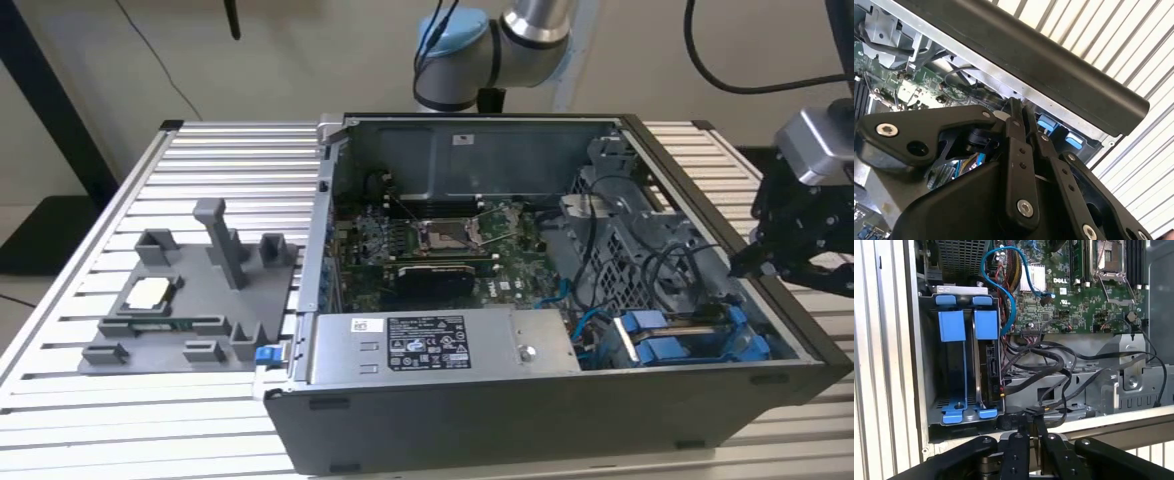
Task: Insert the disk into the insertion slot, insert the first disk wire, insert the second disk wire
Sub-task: 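Insert the second disk wire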
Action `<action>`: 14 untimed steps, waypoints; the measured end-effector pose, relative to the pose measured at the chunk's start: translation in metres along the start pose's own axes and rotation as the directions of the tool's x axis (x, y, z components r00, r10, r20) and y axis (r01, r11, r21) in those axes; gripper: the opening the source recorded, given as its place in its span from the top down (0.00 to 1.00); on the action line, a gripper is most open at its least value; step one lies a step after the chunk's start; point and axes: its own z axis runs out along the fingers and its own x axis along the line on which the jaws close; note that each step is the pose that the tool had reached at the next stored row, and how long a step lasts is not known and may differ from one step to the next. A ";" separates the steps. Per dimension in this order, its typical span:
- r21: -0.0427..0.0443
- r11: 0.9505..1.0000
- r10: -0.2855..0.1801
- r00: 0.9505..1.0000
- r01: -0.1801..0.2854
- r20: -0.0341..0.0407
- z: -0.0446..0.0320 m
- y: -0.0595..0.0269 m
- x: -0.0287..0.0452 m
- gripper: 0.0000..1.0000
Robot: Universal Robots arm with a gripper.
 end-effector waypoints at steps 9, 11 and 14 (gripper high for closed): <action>0.000 1.000 0.000 1.000 0.000 0.000 -0.0098 0.0072 -0.0023 0.84; 0.001 1.000 0.000 1.000 0.000 0.000 -0.0126 0.0096 -0.0030 0.84; 0.001 1.000 0.001 1.000 -0.001 0.000 -0.0171 0.0134 -0.0040 0.84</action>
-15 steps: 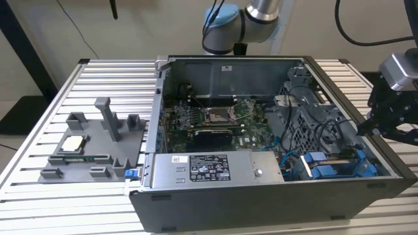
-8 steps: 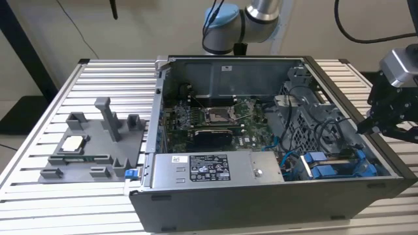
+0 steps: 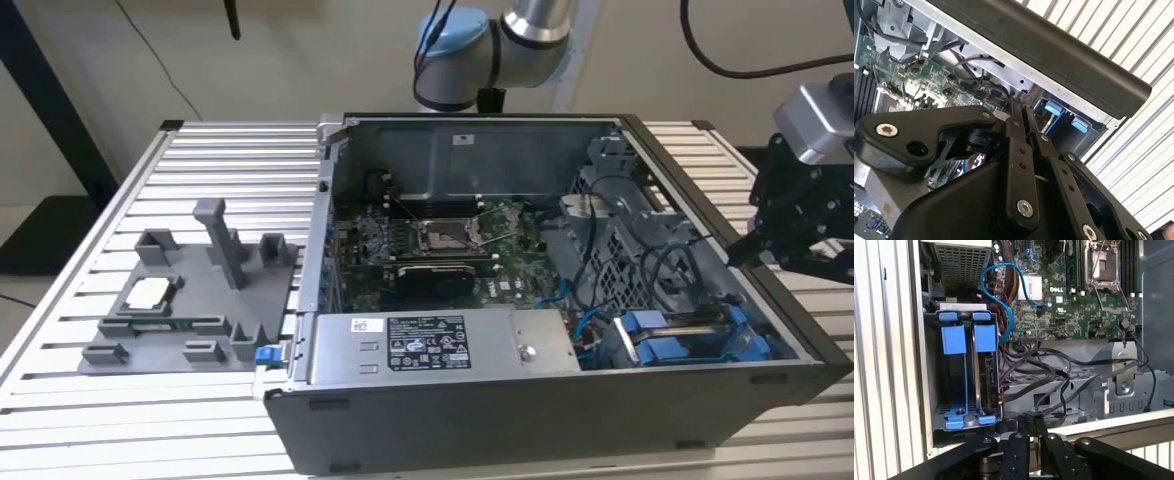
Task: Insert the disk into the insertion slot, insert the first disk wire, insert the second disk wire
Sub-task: 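Insert the second disk wire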
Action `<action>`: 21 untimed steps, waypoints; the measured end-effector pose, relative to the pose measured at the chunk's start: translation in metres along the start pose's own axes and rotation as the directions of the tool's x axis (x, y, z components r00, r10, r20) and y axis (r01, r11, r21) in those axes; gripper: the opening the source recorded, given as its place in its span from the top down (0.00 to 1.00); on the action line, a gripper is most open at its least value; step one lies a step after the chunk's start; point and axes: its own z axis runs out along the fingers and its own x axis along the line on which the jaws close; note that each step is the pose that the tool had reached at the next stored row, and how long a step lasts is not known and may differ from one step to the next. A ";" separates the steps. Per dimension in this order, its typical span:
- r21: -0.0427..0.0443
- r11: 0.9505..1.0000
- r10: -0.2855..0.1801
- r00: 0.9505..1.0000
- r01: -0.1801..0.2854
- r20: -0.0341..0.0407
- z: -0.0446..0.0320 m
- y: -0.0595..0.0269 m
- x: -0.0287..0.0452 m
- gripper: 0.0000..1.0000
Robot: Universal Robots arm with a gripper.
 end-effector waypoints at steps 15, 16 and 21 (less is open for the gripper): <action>0.007 1.000 -0.001 1.000 0.001 0.001 -0.0104 0.0140 -0.0021 0.84; 0.007 1.000 -0.001 1.000 0.001 0.000 -0.0105 0.0144 -0.0021 0.84; 0.012 1.000 -0.002 1.000 0.002 -0.006 -0.0103 0.0277 -0.0018 0.84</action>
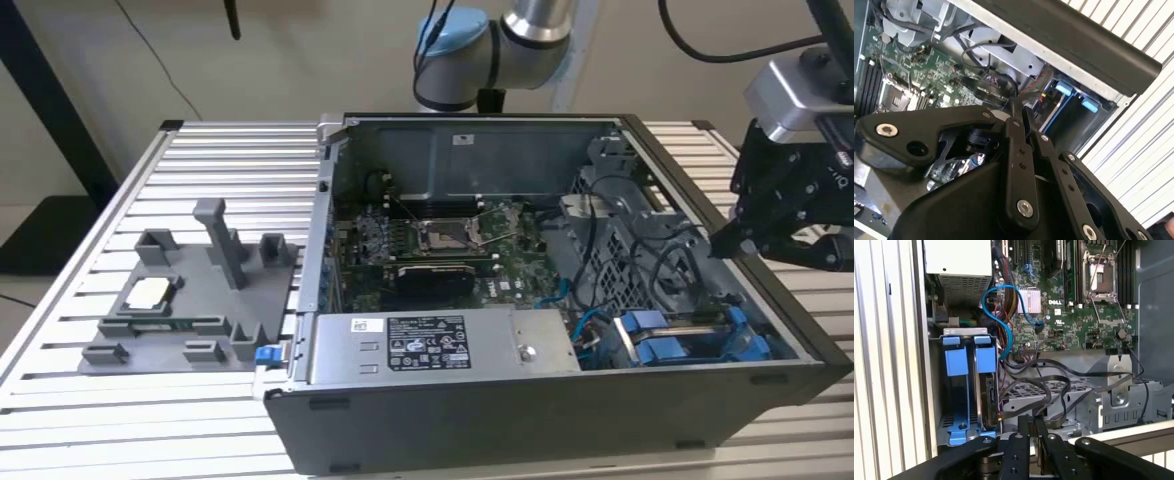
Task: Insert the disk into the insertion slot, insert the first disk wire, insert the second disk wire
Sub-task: 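Insert the second disk wire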
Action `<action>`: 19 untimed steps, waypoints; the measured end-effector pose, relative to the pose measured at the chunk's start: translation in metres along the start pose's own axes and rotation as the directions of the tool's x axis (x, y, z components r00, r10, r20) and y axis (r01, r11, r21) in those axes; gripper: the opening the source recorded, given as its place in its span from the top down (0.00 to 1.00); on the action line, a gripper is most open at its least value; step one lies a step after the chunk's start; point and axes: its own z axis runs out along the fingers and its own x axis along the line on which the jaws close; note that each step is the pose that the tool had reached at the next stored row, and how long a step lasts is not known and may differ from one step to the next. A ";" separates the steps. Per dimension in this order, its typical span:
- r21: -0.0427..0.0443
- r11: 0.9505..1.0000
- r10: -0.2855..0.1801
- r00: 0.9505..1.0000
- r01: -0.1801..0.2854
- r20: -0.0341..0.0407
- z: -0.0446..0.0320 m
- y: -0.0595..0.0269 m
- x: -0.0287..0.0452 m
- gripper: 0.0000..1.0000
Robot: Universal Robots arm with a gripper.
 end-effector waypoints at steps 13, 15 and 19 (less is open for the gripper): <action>0.020 1.000 -0.004 0.994 0.006 -0.109 -0.0001 0.0277 0.0015 0.84; 0.021 1.000 -0.004 0.991 0.007 -0.134 -0.0001 0.0280 0.0015 0.84; 0.022 1.000 -0.004 0.989 0.008 -0.146 -0.0001 0.0282 0.0016 0.84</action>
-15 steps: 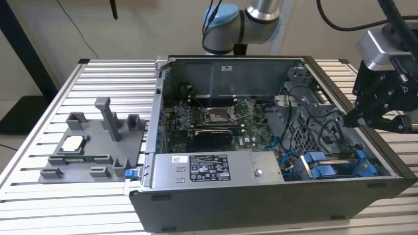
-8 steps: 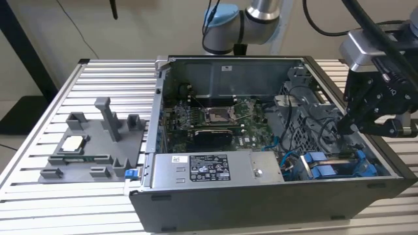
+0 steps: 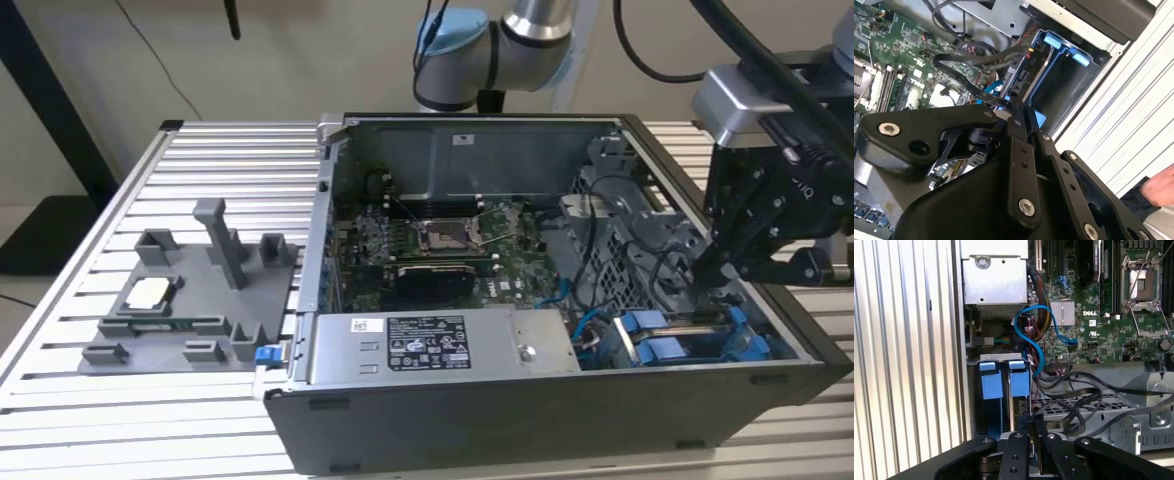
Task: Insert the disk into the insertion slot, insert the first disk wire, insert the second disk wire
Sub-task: 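Insert the second disk wire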
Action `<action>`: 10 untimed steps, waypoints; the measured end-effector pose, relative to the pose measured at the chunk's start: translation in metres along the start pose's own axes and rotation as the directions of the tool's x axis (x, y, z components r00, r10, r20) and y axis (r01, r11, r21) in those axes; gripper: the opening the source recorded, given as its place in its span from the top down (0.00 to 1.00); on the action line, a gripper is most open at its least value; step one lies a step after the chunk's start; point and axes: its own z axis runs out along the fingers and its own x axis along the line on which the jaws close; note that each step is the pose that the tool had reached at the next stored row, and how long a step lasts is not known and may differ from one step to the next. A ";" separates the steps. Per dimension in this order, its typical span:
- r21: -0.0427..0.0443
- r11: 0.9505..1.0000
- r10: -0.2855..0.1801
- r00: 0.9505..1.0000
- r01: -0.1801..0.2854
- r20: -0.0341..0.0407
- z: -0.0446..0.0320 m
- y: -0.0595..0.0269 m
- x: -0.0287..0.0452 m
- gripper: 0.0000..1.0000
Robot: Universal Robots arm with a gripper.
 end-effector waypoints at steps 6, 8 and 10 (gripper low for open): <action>0.000 1.000 0.000 1.000 0.000 -0.004 0.0009 0.0000 0.0000 0.84; 0.001 1.000 0.000 1.000 0.000 -0.005 0.0017 0.0000 0.0001 0.84; 0.001 1.000 0.000 1.000 0.000 -0.005 0.0029 0.0001 0.0003 0.84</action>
